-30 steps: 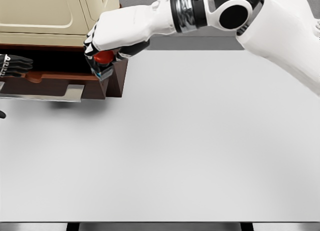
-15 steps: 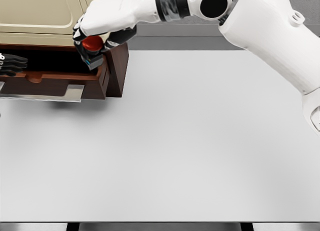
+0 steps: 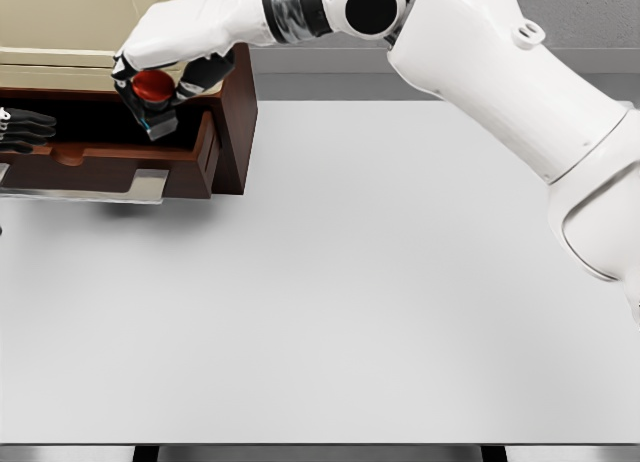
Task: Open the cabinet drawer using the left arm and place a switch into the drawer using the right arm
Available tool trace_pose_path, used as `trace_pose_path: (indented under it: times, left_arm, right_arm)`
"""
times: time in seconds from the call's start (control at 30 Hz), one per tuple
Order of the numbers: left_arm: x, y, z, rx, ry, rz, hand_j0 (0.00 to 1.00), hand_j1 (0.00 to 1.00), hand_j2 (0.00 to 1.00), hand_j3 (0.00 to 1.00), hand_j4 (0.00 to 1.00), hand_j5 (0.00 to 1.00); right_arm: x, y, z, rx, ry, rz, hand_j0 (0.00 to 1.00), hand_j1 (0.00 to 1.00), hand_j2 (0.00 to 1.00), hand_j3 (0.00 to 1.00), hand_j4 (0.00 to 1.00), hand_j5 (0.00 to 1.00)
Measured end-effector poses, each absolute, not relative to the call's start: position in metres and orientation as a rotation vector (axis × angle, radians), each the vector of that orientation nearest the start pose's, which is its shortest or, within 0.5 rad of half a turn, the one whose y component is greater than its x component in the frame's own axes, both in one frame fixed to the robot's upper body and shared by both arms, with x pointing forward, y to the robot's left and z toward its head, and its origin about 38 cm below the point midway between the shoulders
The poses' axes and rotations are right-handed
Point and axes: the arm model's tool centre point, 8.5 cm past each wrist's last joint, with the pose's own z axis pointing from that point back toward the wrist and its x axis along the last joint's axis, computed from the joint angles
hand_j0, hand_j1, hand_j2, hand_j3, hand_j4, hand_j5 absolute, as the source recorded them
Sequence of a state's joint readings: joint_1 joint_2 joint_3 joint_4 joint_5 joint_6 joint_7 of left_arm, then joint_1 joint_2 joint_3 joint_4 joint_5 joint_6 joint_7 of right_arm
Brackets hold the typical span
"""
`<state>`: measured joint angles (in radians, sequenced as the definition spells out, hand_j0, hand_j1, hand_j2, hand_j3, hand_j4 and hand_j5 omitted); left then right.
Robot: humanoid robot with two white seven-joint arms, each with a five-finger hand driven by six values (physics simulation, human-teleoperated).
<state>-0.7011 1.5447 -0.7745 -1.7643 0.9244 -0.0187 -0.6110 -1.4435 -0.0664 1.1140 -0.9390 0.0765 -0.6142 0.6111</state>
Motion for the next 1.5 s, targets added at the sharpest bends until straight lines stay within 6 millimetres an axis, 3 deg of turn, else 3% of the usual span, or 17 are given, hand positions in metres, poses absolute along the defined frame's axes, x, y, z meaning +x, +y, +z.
trace_pose_path:
  times: [0.2,0.43,0.47,0.5,0.53,0.87,0.93,1.03,1.1,1.23,1.37,1.43,1.5]
  left_arm:
    - [0.343,0.428,0.345,-0.099,-1.199,-1.141,1.0,1.0,1.0,1.0,1.0,1.0]
    - [0.344,0.428,0.345,-0.098,-1.201,-1.141,1.0,1.0,1.0,1.0,1.0,1.0]
    - [0.344,0.428,0.345,-0.098,-1.201,-1.141,1.0,1.0,1.0,1.0,1.0,1.0]
    - [0.344,0.428,0.345,-0.099,-1.201,-1.141,1.0,1.0,1.0,1.0,1.0,1.0]
    - [0.344,0.428,0.345,-0.099,-1.201,-1.141,1.0,1.0,1.0,1.0,1.0,1.0]
    - [0.344,0.428,0.344,-0.102,-1.199,-1.14,1.0,1.0,1.0,1.0,1.0,1.0]
    - [0.344,0.428,0.344,-0.101,-1.2,-1.141,1.0,1.0,1.0,1.0,1.0,1.0]
    - [0.345,0.427,0.345,-0.104,-1.205,-1.142,1.0,1.0,1.0,1.0,1.0,1.0]
    - [0.345,0.426,0.346,-0.104,-1.21,-1.145,1.0,1.0,1.0,1.0,1.0,1.0]
    - [0.35,0.416,0.348,-0.13,-1.257,-1.163,1.0,1.0,1.0,1.0,1.0,1.0]
    - [0.357,0.384,0.364,-0.219,-1.5,-1.283,1.0,1.0,1.0,1.0,1.0,1.0]
    - [0.359,0.369,0.364,-0.279,-1.597,-1.325,1.0,1.0,1.0,1.0,1.0,1.0]
    - [0.362,0.35,0.359,-0.356,-1.682,-1.35,1.0,1.0,1.0,1.0,1.0,1.0]
  right_arm:
    - [0.497,0.049,0.372,0.033,1.949,-2.679,0.47,0.47,0.47,0.47,0.47,0.47]
    - [0.508,0.045,0.367,0.063,1.955,-2.725,0.47,0.47,0.47,0.47,0.47,0.47]
    - [0.51,0.044,0.367,0.073,1.954,-2.733,0.49,0.49,0.49,0.49,0.49,0.49]
    - [0.512,0.042,0.366,0.081,1.953,-2.742,0.65,0.65,0.65,0.65,0.65,0.65]
    - [0.514,0.041,0.364,0.085,1.952,-2.75,1.0,1.0,1.0,1.0,1.0,1.0]
    - [0.499,0.051,0.366,0.041,1.936,-2.698,1.0,1.0,1.0,1.0,1.0,1.0]
    - [0.494,0.044,0.36,0.018,1.936,-2.684,1.0,1.0,1.0,1.0,1.0,1.0]
    - [0.483,0.017,0.348,-0.003,1.917,-2.659,1.0,1.0,1.0,1.0,1.0,1.0]
    - [0.47,-0.012,0.334,-0.029,1.908,-2.652,1.0,1.0,1.0,1.0,1.0,1.0]
    - [0.456,-0.104,0.307,-0.059,1.964,-2.733,1.0,1.0,1.0,1.0,1.0,1.0]
    - [0.452,-0.203,0.278,0.017,2.039,-2.914,1.0,1.0,1.0,1.0,1.0,1.0]
    - [0.453,-0.239,0.28,0.105,2.06,-2.975,1.0,1.0,1.0,1.0,1.0,1.0]
    - [0.454,-0.267,0.264,0.132,2.085,-3.059,1.0,1.0,1.0,1.0,1.0,1.0]
